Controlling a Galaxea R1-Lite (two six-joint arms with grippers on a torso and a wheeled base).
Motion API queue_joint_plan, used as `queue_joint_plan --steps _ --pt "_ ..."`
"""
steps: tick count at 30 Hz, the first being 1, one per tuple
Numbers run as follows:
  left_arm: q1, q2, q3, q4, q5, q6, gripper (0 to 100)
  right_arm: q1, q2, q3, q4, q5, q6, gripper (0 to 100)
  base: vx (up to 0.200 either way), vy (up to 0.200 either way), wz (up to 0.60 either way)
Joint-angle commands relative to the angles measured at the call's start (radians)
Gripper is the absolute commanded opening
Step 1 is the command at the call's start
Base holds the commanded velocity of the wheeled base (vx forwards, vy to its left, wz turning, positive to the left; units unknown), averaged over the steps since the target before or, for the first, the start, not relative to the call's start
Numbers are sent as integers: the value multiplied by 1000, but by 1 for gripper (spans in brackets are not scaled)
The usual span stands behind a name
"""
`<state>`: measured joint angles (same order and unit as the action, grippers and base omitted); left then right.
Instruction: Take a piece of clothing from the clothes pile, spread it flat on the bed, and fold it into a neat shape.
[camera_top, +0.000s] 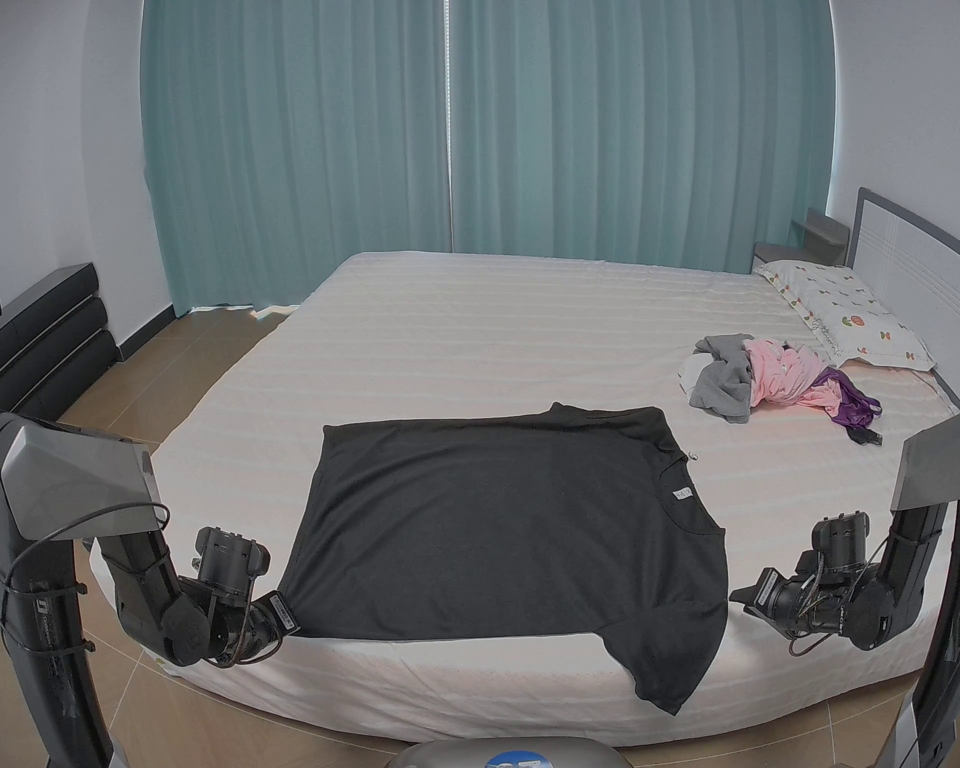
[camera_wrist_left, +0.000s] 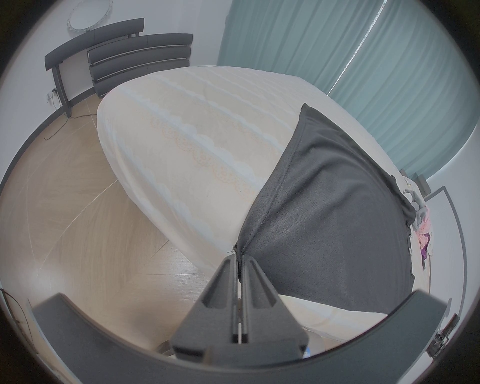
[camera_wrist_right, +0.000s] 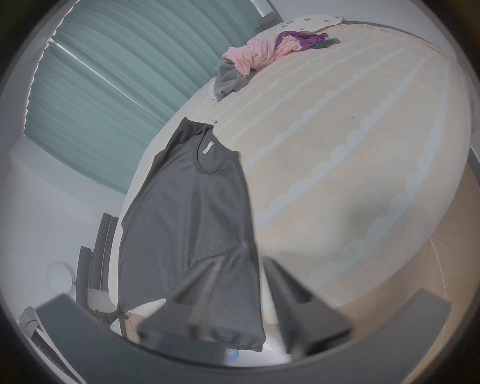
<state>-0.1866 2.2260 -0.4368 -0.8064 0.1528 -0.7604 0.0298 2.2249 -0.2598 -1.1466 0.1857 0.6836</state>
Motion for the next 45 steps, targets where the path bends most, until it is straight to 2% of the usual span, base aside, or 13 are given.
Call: queue_joint_plan --steps 1,13,14,21,34,45 --pt "-1 0 -2 0 1 0 0 45 15 -16 -2 4 7 100 0 0 0" --pt "3 1 -5 0 -1 0 0 62 96 -110 -2 -3 17 100 0 0 0" --pt "3 1 -5 0 -1 0 0 62 96 -108 -4 -5 19 0 0 0 0" --pt "3 3 -5 0 -1 0 0 41 75 -87 -2 -37 17 0 0 0 0" --pt "3 -3 3 0 1 1 0 -11 16 10 -25 -34 -7 0 0 0 0" --pt "3 -22 12 1 1 3 0 -14 -41 62 -28 -29 -53 0 0 0 0"
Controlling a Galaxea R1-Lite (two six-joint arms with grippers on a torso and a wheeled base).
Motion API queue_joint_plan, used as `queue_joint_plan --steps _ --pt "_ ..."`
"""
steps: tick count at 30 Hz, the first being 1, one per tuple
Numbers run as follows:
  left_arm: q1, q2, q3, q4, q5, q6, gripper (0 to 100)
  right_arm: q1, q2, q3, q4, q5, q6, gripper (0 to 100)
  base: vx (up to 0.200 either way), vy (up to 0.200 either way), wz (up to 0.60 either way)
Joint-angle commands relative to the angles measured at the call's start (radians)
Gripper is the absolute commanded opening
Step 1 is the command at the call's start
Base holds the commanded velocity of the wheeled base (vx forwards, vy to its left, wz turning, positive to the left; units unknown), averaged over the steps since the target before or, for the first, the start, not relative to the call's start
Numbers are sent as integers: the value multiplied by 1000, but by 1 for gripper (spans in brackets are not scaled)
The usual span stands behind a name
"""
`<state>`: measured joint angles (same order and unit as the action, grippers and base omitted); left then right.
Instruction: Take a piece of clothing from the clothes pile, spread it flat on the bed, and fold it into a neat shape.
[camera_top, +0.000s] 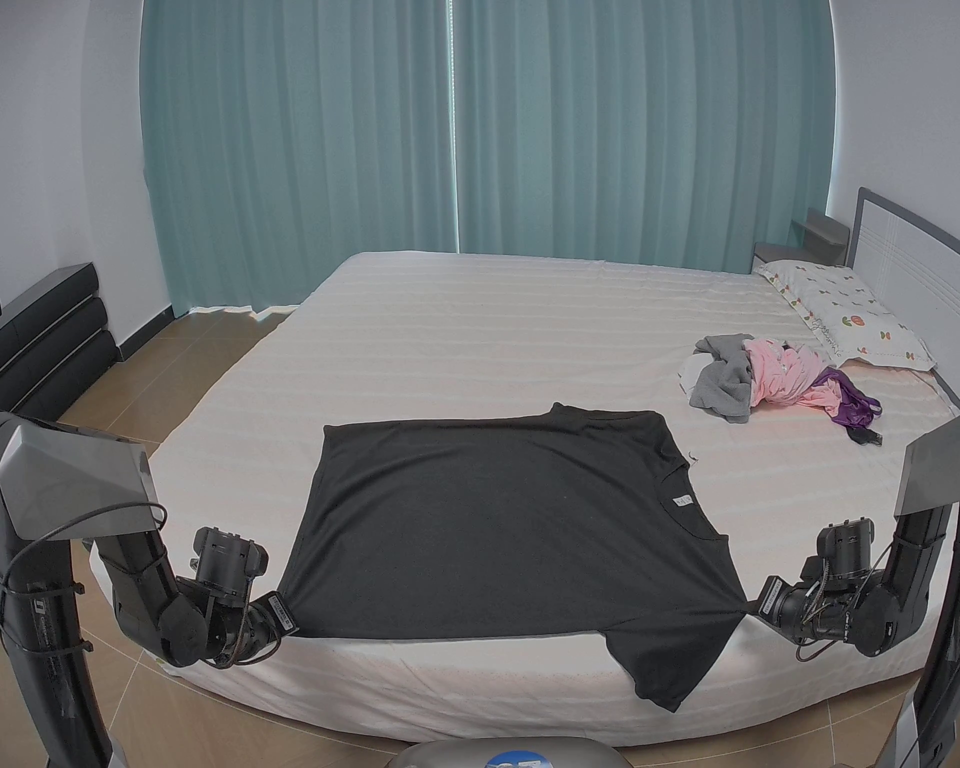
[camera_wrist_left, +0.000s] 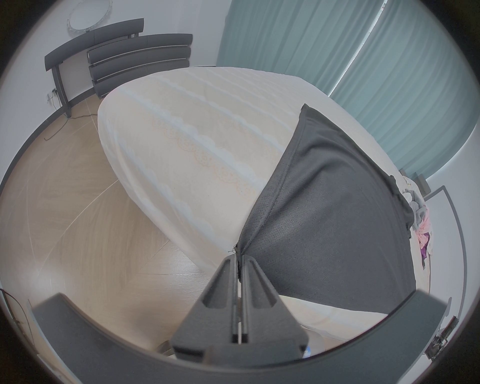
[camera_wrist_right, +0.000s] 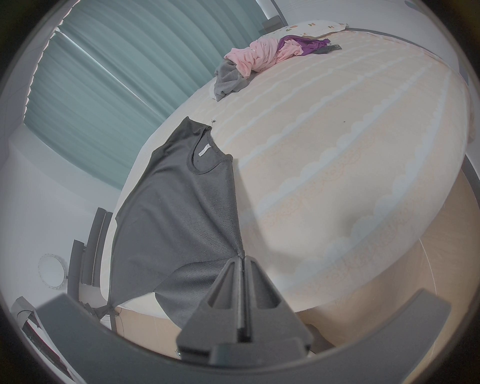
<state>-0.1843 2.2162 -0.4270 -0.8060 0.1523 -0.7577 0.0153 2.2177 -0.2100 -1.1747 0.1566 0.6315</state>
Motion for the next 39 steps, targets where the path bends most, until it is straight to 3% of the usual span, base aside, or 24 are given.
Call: queue_joint_plan --steps 1,20,29,37,38,39 --pt "0 -13 2 2 1 0 0 -2 -44 14 1 0 -1 0 0 0 0" --pt "14 -105 -41 8 6 6 0 0 -29 -65 1 4 -1 0 0 0 0" --pt "39 -52 -91 10 3 31 0 8 23 -127 1 8 1 0 0 0 0" --pt "22 -50 -56 10 1 31 0 6 33 -117 0 9 5 0 0 0 0" --pt "22 -50 -56 10 1 31 100 6 33 -117 0 9 5 0 0 0 0" --pt "20 -46 -52 10 0 31 100 8 36 -118 0 9 7 0 0 0 0"
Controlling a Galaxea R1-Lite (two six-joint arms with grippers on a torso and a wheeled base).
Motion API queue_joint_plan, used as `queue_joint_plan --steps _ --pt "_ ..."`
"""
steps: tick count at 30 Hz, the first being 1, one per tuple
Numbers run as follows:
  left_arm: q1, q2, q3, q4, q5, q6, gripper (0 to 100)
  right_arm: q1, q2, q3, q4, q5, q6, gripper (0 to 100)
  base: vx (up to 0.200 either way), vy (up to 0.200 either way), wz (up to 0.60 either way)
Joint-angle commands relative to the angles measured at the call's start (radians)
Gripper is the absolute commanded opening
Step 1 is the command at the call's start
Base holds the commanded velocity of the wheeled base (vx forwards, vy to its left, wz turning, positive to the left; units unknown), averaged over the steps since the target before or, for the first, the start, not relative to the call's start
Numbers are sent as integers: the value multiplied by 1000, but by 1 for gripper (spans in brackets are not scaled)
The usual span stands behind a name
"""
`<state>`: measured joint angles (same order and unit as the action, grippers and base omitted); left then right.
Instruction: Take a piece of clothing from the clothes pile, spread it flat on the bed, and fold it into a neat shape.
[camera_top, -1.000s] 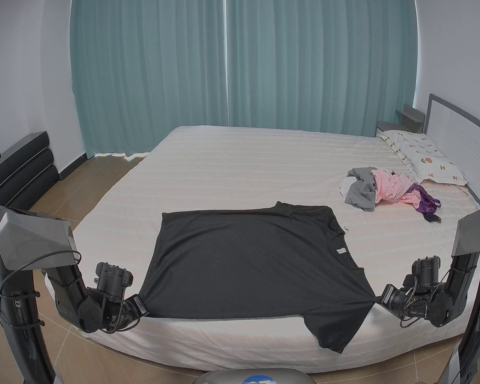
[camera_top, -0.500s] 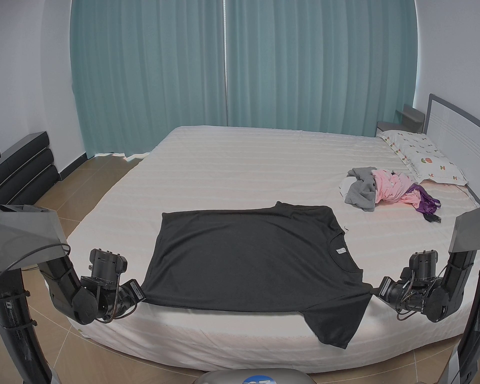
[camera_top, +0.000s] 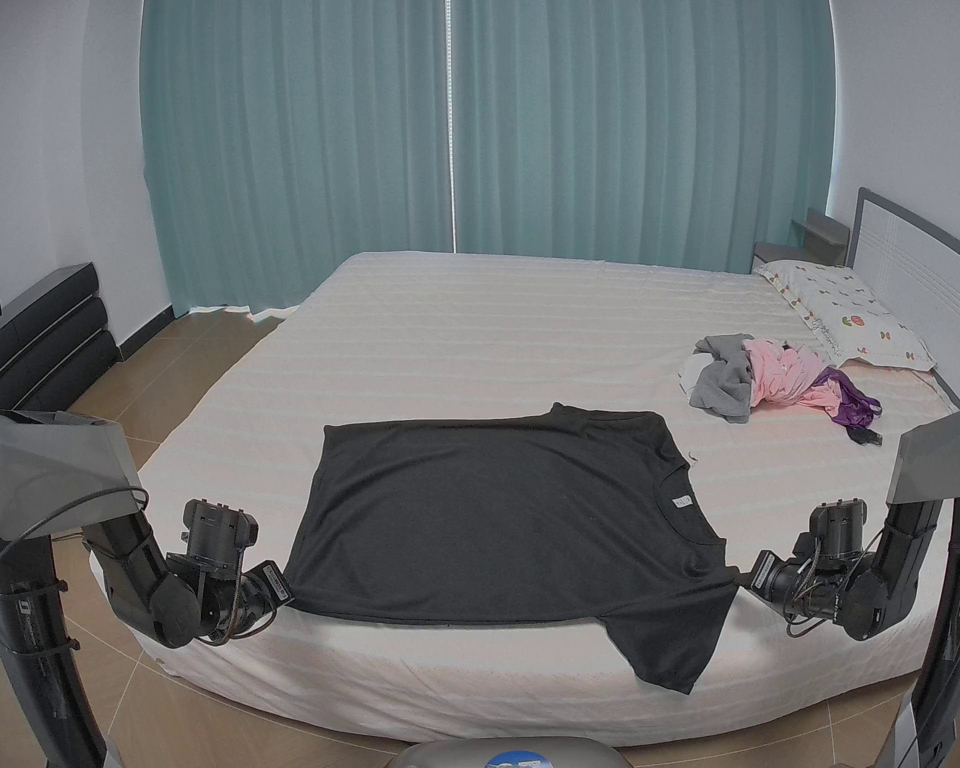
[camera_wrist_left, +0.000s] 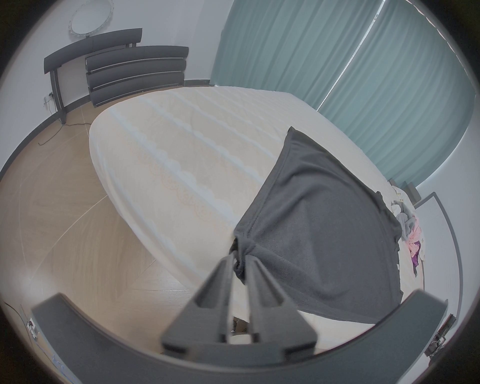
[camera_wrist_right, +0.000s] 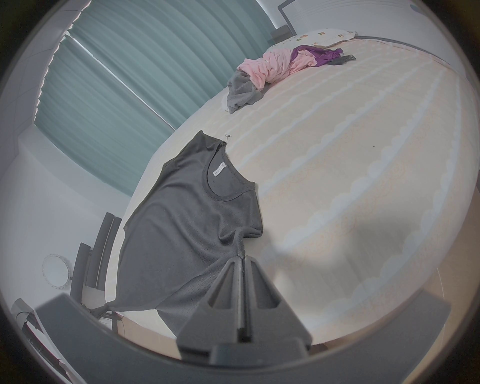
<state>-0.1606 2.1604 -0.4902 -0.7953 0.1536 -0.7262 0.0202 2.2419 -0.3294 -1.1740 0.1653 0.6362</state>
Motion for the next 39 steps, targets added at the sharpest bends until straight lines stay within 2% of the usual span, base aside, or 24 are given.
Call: queue_joint_plan --steps 1,4,8,12,23,25,28,34,35,39 --pt "-3 15 12 -2 -3 -2 100 3 12 0 -1 2 2 0 0 0 0" --pt "-3 30 10 -8 -20 -2 100 4 18 -2 -1 2 5 0 0 0 0" --pt "-2 45 9 -7 -94 -4 100 4 22 -5 -3 2 8 0 0 0 0" --pt "-3 53 -1 -2 -112 -4 100 4 22 -4 -3 8 8 0 0 0 0" --pt "-56 93 7 -2 -82 44 100 3 19 -7 -3 10 10 0 0 0 0" --pt "-59 122 -4 -5 -46 88 100 4 18 -7 -3 10 10 0 0 0 0" --pt "-73 147 -18 -10 9 97 100 4 16 -7 -3 10 10 0 0 0 0" --pt "-74 150 -45 -4 12 94 100 4 15 -5 -4 10 8 0 0 0 0" --pt "-74 150 -48 -4 12 91 0 4 15 -5 -3 10 8 0 0 0 0" --pt "-73 144 -33 -8 11 82 0 4 13 -8 -4 8 8 0 0 0 0"
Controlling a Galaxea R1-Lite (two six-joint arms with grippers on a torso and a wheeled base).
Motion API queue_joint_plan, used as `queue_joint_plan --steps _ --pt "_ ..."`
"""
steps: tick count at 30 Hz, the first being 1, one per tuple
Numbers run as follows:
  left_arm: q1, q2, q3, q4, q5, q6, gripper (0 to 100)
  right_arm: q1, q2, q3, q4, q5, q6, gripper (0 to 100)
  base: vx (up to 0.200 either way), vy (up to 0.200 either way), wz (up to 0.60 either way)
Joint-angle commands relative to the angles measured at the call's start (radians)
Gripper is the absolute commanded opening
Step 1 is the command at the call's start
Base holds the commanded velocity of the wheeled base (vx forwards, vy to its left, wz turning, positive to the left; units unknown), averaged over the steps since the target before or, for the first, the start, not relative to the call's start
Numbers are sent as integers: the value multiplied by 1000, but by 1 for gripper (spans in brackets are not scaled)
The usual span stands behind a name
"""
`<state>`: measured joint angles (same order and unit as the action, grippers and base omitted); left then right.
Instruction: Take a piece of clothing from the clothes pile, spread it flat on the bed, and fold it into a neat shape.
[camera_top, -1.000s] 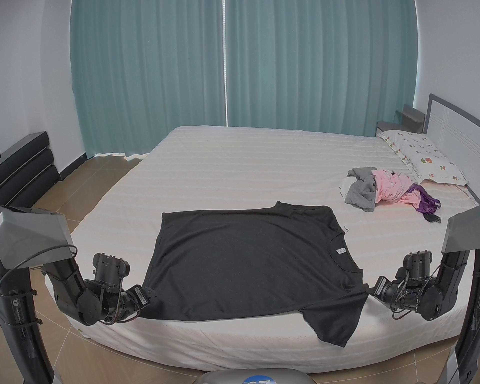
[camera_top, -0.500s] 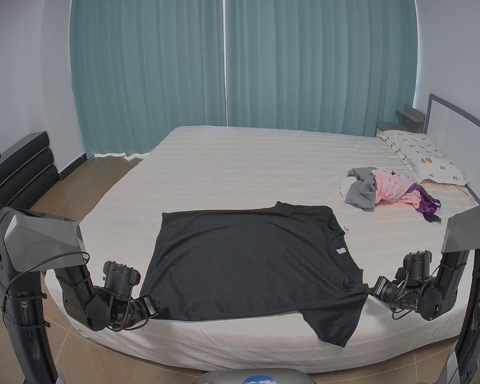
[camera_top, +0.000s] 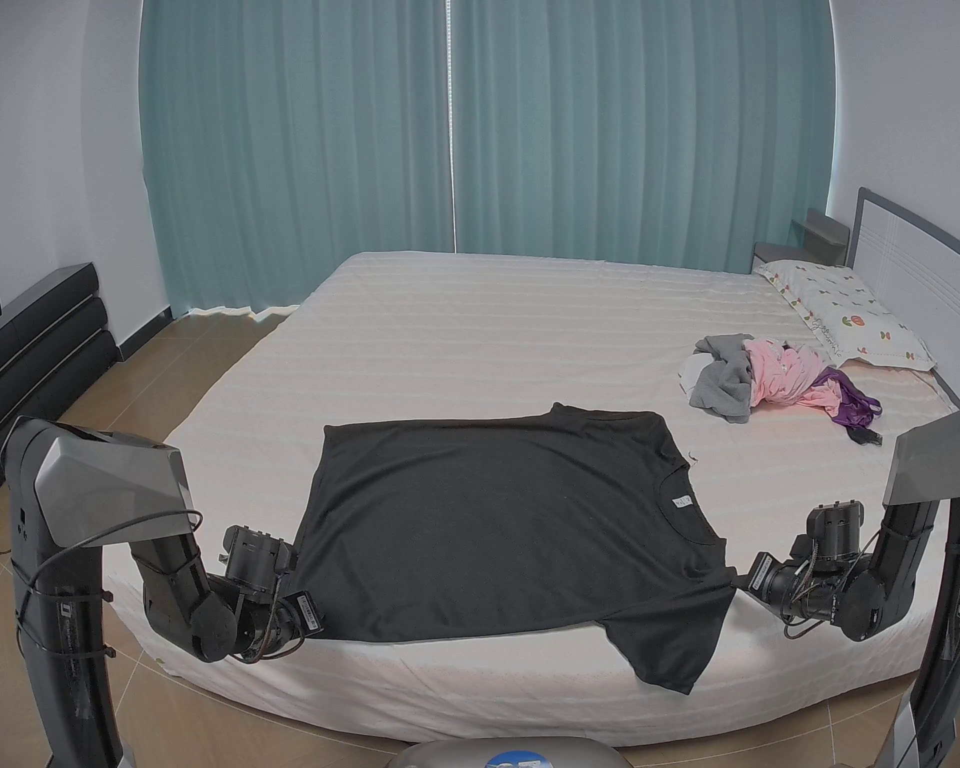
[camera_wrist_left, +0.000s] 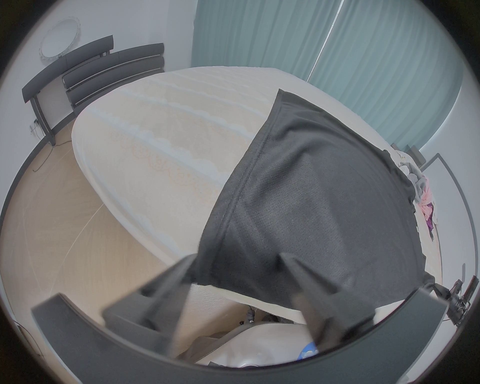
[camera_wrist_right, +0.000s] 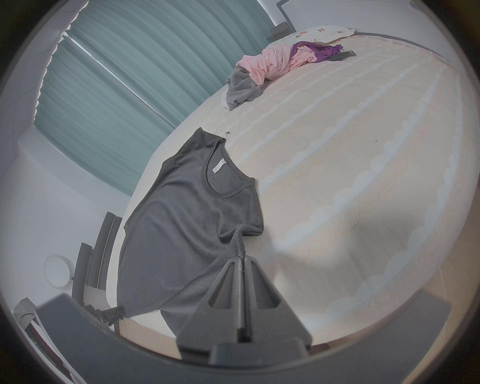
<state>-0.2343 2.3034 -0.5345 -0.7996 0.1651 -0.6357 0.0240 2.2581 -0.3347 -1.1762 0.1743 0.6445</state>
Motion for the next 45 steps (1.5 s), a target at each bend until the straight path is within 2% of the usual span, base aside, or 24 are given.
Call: queue_joint_plan --steps 1,6,11,15,19,23,31,32,38,43,44,45 --pt "3 1 16 -4 -3 -13 0 1 -3 -3 -2 -1 0 0 0 0 0" --pt "15 -32 51 -7 1 -38 0 1 -3 -3 -2 -2 0 0 0 0 0" --pt "59 -82 70 -10 -6 -39 0 1 -8 -6 -16 -4 0 0 0 0 0" --pt "116 -91 67 -72 -12 -39 0 -1 -9 -56 -54 -15 -3 0 0 0 0" --pt "122 -87 65 -84 -21 -44 0 2 6 -110 -48 -15 -3 0 0 0 0" --pt "115 -85 50 -86 -44 -121 0 14 55 -195 -43 -13 -5 0 0 0 0" --pt "112 -76 51 -86 -56 -125 0 24 86 -262 53 -1 -8 0 0 0 0" --pt "112 -75 51 -84 -58 -125 0 24 87 -264 53 -2 -8 100 0 0 0" --pt "108 -76 57 -84 -78 -130 0 22 5 -184 7 1 -6 100 0 0 0" --pt "110 -85 74 -86 -130 -130 0 28 -51 -72 -37 37 -16 100 0 0 0" --pt "112 -85 76 -86 -144 -130 0 33 -51 -1 -76 73 -32 100 0 0 0" --pt "112 -85 76 -86 -145 -130 0 33 -49 8 -83 79 -37 100 0 0 0"
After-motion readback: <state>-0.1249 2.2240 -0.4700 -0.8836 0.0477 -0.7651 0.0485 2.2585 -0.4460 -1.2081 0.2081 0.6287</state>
